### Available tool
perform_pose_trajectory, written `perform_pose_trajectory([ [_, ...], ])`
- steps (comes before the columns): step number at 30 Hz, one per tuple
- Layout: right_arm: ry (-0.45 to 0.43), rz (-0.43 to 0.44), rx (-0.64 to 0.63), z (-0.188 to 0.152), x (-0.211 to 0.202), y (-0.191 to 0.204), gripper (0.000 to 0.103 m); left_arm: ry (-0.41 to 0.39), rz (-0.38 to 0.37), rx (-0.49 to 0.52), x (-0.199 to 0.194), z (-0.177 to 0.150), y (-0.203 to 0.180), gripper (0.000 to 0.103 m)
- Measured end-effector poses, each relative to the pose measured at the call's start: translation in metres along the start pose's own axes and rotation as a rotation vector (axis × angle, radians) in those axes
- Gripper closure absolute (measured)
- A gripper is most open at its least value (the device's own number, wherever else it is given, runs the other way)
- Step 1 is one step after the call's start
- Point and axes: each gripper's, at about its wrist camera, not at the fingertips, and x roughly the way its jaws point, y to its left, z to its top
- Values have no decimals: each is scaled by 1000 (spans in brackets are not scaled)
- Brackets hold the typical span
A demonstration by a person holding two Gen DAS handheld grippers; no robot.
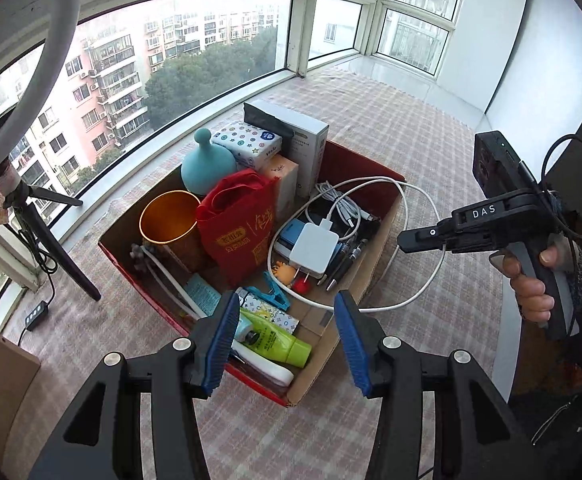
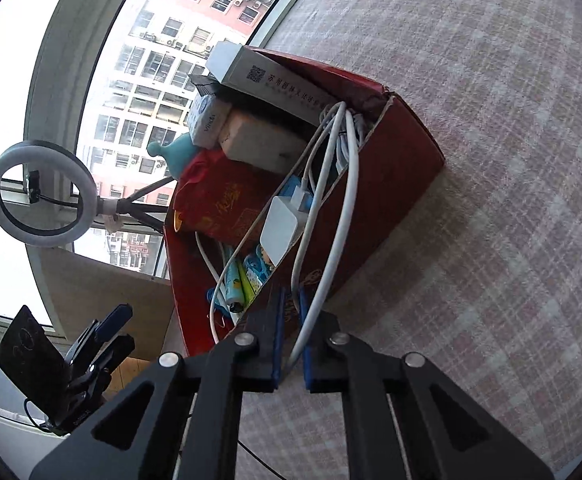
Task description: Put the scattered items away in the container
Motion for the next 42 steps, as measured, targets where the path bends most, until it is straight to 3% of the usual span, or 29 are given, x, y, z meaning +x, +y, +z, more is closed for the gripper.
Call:
perform_pose_trajectory([
  [6,39,197,189,12,7,17,99,-8,21,-41,-12,-20,16,56],
  [12,43,291,262,27,18,37,100,-13,16,-55,-13,-28,23,56],
  [17,28,176,113,39,19,71,100,-10,5,-40,-12,-30,22,56],
  [21,-19,3,-1,55,23,90,99,-16,-19,-26,-2,-21,14,56],
  [26,-21,-54,-10,61,29,93,99,-35,-85,66,26,11,-23,56],
  [29,-16,-67,-25,60,31,96,99,-32,-75,146,48,34,-49,54],
  [32,-13,-77,-36,60,30,98,99,-3,-79,189,68,49,-61,69],
  [33,-17,-79,-38,60,29,97,99,8,-87,184,72,51,-60,85],
  [34,-22,-80,-40,61,27,96,98,19,-96,178,76,53,-58,92],
  [40,10,-65,-40,60,27,92,91,40,-87,169,81,57,-50,94],
  [41,18,-71,-50,58,25,94,87,45,-81,167,83,58,-49,94],
  [42,27,-76,-60,55,24,95,73,50,-75,164,84,59,-48,94],
])
